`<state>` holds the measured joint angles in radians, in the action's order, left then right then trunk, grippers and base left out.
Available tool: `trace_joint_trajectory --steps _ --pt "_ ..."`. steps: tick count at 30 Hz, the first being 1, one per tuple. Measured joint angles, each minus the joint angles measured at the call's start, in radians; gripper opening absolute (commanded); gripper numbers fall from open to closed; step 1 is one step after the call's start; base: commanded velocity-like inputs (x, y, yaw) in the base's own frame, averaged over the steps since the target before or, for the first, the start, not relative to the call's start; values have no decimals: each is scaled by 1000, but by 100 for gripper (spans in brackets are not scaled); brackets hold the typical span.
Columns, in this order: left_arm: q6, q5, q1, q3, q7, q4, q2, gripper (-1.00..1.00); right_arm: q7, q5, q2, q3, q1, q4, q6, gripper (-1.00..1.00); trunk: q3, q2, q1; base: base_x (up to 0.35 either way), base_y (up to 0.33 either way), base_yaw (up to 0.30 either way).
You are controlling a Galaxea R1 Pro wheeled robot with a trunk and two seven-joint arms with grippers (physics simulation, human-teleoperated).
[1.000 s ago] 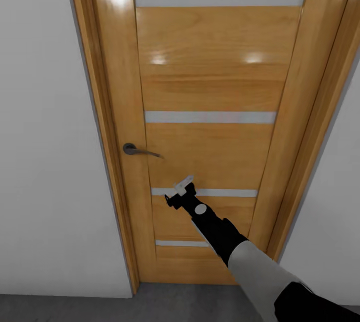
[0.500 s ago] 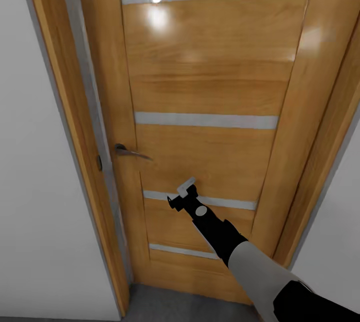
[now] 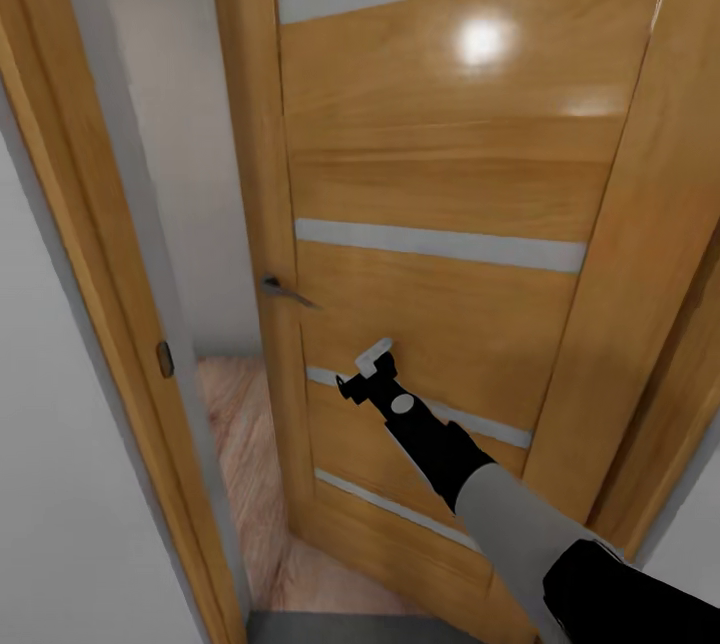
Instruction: Move the two storage containers from the living room to the garage. In the garage, place one container on the floor and stack the other container on top of it (either order is fine).
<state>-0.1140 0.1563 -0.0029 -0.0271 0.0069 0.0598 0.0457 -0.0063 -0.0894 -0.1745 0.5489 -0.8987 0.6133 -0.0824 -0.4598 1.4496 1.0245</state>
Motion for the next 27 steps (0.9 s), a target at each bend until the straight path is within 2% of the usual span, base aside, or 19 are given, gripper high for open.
trace_joint_trajectory --steps 19,23,25,27 --pt "0 0 0 0 0 0 0 100 -48 -1 0 -1 -10 -12 -58 100 0 0 0 311 0 0" --pt "0 0 0 0 0 0 0 100 -56 -3 0 -3 -21 -45 -58 100 0 0 0 270 0 0" --pt "0 0 0 0 0 0 0 100 -62 2 0 -8 -55 -106 -55 100 0 0 0 61 0 0" --pt "0 0 0 0 0 0 0 100 -74 -2 0 -16 -62 -119 -59 100 0 0 1 16 0 0"
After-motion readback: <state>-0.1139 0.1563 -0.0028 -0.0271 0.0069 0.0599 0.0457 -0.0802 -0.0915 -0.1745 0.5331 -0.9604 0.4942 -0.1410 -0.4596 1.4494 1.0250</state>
